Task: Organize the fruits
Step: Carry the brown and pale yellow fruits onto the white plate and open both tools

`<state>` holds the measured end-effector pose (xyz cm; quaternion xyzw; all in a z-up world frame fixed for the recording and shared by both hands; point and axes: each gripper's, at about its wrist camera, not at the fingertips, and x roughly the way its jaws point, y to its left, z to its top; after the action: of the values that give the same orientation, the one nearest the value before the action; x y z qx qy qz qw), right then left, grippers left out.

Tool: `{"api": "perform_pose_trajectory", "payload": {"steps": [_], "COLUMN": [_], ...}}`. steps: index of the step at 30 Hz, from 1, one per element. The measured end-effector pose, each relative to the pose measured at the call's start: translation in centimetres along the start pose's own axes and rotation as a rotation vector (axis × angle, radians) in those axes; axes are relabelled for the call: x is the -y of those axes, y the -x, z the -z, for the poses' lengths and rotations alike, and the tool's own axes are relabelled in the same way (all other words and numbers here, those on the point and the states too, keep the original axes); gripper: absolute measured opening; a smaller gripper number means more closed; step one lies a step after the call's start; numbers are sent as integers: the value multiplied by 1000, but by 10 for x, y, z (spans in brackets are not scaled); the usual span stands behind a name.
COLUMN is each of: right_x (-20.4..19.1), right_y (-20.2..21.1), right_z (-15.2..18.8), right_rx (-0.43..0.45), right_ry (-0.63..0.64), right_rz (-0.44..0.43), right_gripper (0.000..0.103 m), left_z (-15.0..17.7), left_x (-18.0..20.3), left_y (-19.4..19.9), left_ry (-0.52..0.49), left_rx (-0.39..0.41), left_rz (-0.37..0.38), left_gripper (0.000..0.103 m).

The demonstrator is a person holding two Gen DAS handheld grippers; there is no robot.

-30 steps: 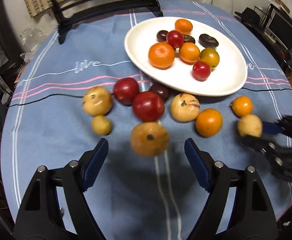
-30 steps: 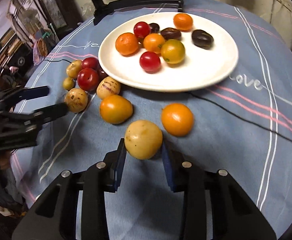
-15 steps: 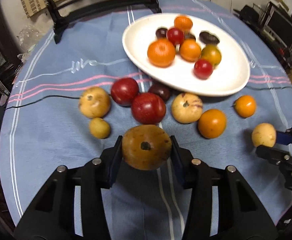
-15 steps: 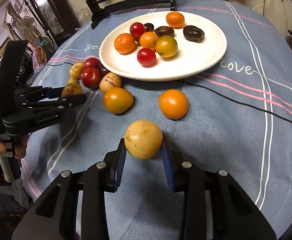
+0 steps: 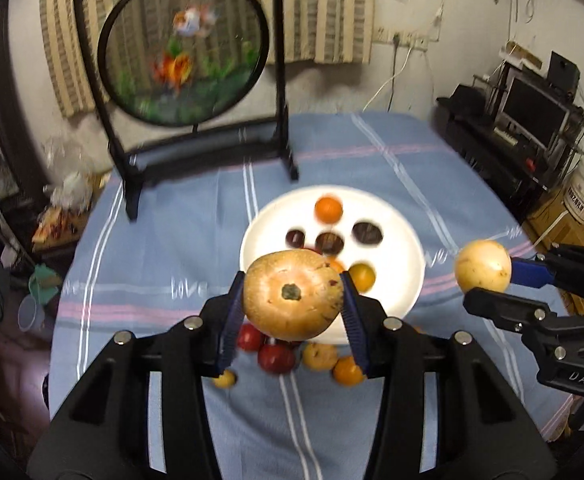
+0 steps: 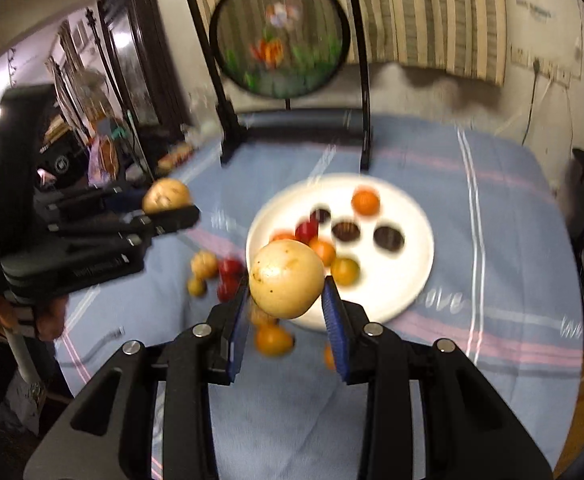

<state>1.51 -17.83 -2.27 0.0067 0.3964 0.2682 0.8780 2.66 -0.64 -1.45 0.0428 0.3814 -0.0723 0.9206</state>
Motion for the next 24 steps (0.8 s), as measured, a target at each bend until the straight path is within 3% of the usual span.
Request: {"api": "perform_pose_trajectory", "payload": {"steps": [7,24], "right_x": [10,35], "right_y": [11,-29], "right_z": [-37,-43], "right_rx": [67,2], "right_ry": [17,-18], "right_rz": [22,13], "right_gripper": [35,35], "left_z": [-26,-32], "left_x": [15,11], "left_y": [-2,-55], "left_ry": [-20,-29], "left_rx": [29,-47], "left_rz": [3,-20], "left_gripper": [46,46]}}
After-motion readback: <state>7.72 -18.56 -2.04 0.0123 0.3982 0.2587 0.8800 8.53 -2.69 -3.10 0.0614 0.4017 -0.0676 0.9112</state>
